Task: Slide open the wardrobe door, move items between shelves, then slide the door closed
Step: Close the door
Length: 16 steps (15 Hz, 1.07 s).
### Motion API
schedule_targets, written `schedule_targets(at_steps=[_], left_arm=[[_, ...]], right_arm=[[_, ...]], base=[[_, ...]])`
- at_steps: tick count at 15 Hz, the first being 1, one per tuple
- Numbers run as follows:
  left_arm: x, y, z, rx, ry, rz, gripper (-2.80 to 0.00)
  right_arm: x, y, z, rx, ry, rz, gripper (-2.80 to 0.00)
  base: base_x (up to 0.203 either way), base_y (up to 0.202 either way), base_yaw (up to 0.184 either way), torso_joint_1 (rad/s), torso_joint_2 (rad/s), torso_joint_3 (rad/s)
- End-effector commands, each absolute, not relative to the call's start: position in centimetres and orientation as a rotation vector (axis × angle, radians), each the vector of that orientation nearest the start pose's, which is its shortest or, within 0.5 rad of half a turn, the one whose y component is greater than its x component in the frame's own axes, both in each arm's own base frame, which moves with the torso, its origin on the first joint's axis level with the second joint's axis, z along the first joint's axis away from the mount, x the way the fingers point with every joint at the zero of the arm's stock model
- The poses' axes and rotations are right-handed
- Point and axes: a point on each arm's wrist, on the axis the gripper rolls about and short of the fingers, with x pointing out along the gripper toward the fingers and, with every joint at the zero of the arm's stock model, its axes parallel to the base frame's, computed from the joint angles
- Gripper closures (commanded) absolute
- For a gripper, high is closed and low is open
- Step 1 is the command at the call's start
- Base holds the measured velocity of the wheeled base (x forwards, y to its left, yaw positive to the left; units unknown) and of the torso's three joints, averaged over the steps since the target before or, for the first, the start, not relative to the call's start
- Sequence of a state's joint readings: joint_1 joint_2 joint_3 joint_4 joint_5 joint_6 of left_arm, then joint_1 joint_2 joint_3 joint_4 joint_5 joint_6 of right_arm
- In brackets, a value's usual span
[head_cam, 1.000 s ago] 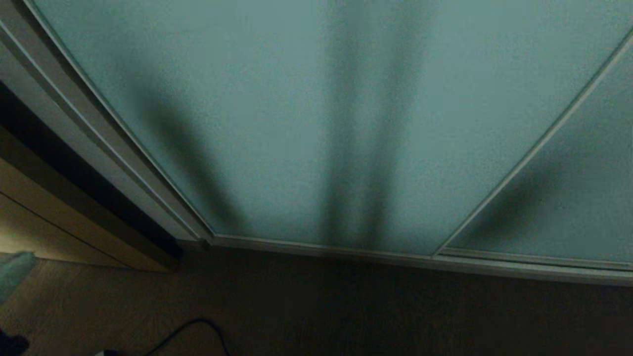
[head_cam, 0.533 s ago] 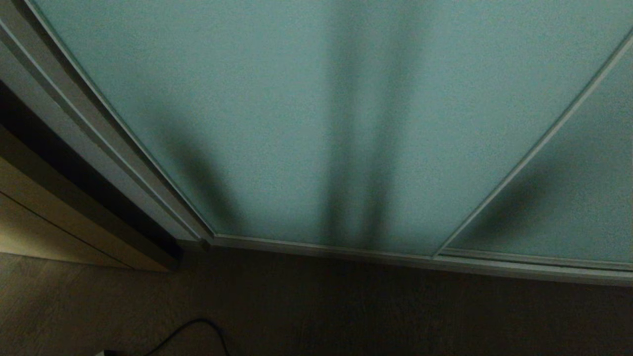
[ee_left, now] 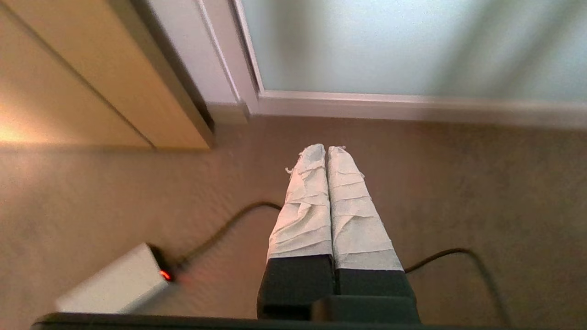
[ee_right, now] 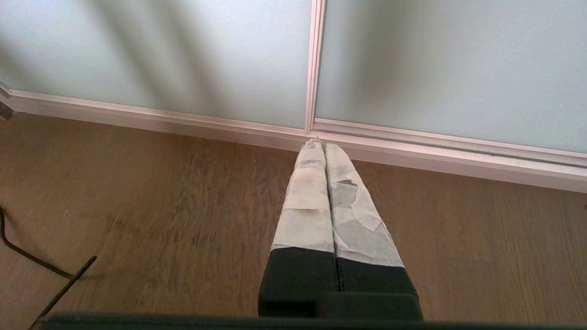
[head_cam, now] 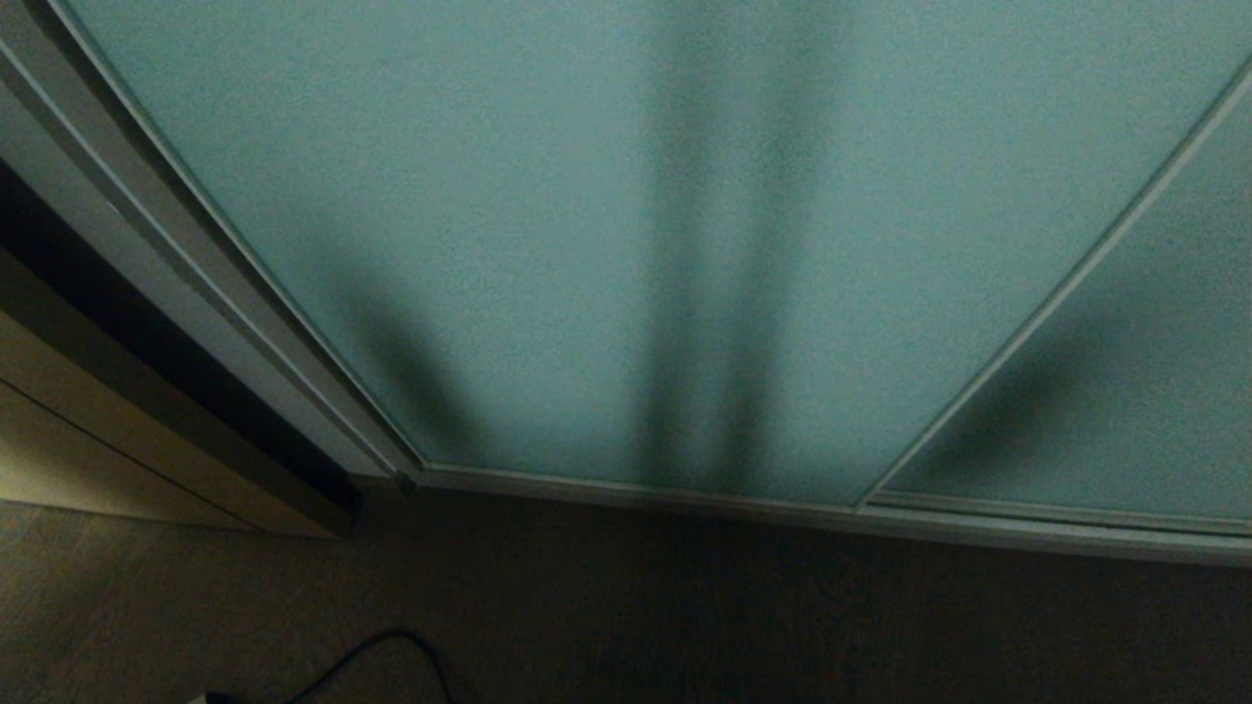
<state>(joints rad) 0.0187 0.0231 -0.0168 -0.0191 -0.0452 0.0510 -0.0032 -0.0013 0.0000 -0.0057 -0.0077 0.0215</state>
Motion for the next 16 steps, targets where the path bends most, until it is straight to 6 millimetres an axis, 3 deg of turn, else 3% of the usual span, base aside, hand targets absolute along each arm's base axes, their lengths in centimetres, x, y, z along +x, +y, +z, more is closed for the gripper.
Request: schedule_targets(at_steps=[1,16], left_arm=[[-2.38,-0.13,8.16,0.024,-0.030,-0.021,0.00],[-2.26,-0.04,7.62,0.016,-0.003,0.015,0.00]], right_arm=[[-2.29,-0.01,7.61,0.021,-0.008,-0.011,0.00],[-2.29,-0.01,7.61,0.021,-0.008,-0.011,0.00]], base=[[0.000,0.000,0.000,0.000,0.00,0.000],[0.000,0.000,0.000,0.000,0.00,0.000]])
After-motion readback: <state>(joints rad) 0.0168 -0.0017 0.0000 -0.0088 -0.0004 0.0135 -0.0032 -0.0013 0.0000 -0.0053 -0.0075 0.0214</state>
